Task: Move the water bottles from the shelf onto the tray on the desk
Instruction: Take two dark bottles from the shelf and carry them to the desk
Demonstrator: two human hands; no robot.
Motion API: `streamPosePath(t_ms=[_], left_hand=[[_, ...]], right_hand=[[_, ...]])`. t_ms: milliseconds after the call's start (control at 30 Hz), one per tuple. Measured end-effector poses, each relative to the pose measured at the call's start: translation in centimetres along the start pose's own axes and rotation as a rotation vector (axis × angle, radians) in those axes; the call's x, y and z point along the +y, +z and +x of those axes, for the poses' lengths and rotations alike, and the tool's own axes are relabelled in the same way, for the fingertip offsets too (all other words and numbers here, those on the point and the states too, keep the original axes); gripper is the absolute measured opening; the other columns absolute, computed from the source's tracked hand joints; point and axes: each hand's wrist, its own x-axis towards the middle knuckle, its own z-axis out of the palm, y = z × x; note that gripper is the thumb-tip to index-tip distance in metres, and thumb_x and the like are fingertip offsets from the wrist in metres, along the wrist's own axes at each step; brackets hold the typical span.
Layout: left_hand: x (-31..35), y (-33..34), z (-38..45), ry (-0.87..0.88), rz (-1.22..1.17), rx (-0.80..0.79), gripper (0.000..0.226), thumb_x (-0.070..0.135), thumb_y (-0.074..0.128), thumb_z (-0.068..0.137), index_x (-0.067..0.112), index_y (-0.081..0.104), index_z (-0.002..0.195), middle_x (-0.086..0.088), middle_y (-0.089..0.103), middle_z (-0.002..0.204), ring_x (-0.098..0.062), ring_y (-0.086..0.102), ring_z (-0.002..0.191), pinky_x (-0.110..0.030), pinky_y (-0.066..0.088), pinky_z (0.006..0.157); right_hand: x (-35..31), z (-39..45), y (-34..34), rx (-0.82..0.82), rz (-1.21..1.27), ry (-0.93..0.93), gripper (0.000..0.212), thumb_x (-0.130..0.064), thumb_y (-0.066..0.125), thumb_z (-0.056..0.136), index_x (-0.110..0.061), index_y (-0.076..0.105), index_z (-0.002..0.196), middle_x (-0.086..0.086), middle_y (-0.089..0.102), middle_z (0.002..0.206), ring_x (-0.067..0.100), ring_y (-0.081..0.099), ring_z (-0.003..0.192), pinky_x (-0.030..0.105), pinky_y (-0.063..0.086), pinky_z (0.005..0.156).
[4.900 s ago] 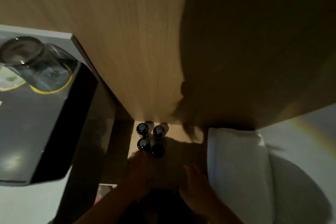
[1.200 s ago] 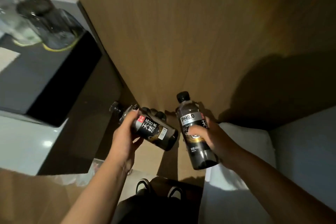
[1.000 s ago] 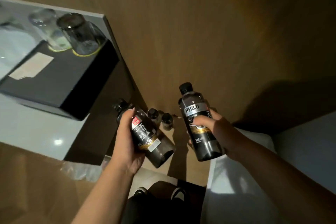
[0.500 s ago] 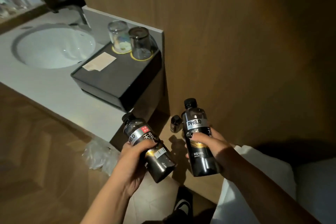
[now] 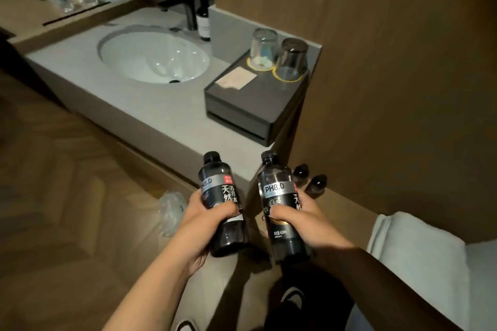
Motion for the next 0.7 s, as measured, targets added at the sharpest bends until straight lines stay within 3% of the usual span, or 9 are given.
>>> streamPosePath(t_ms=[133,233,333,433,533,700], left_hand=[[1.1,-6.0,-2.1,0.033,0.148,0.035,0.058,0.009,0.070,0.056,0.028,0.044,0.104,-0.013,0.063,0.098,-0.022,0.064,0.078,-0.032,0.054,0.064],[1.8,-10.1,-3.1,0.042,0.193,0.069,0.066,0.012,0.070,0.053,0.028,0.042,0.110,-0.012,0.063,0.100,-0.022,0.065,0.082,-0.031,0.053,0.064],[2.3,-13.6,-3.8,0.056,0.197,0.085,0.067,0.000,0.072,0.069,0.027,0.035,0.118,-0.008,0.061,0.098,-0.019,0.063,0.080,-0.028,0.051,0.062],[2.7,-16.2,-3.9,0.088,0.188,0.109,0.074,0.004,0.074,0.065,0.027,0.034,0.123,-0.007,0.061,0.100,-0.018,0.065,0.082,-0.028,0.050,0.062],[3.4,-18.2,-3.5,0.092,0.172,0.149,0.078,0.002,0.073,0.066,0.027,0.033,0.128,-0.008,0.060,0.103,-0.019,0.064,0.083,-0.029,0.050,0.062],[4.9,-20.2,-1.7,0.108,0.144,0.207,0.083,0.001,0.076,0.061,0.025,0.034,0.128,-0.012,0.059,0.104,-0.023,0.064,0.082,-0.030,0.053,0.058]], right_hand=[[1.3,-0.2,7.1,0.010,-0.024,-0.015,0.037,-0.013,0.070,0.057,-0.016,0.063,0.093,0.010,0.065,0.078,0.030,0.063,0.073,0.052,0.053,0.078],[2.0,0.1,11.4,0.004,-0.038,0.002,0.036,-0.013,0.069,0.058,-0.019,0.063,0.093,0.011,0.067,0.079,0.032,0.065,0.075,0.050,0.054,0.079],[2.5,0.8,14.8,-0.004,-0.073,0.028,0.042,-0.014,0.073,0.060,-0.023,0.061,0.099,0.012,0.069,0.085,0.034,0.067,0.079,0.050,0.056,0.079],[2.2,1.6,17.4,-0.027,-0.121,0.037,0.041,-0.005,0.072,0.074,-0.022,0.057,0.108,0.011,0.068,0.092,0.024,0.068,0.076,0.034,0.054,0.065],[1.2,2.8,19.3,-0.079,-0.201,0.055,0.044,-0.007,0.070,0.077,-0.020,0.053,0.115,0.010,0.067,0.097,0.020,0.067,0.079,0.027,0.051,0.062],[-0.8,6.0,21.8,-0.205,-0.293,-0.004,0.054,-0.019,0.068,0.060,-0.016,0.051,0.112,0.009,0.065,0.094,0.018,0.065,0.075,0.021,0.054,0.059]])
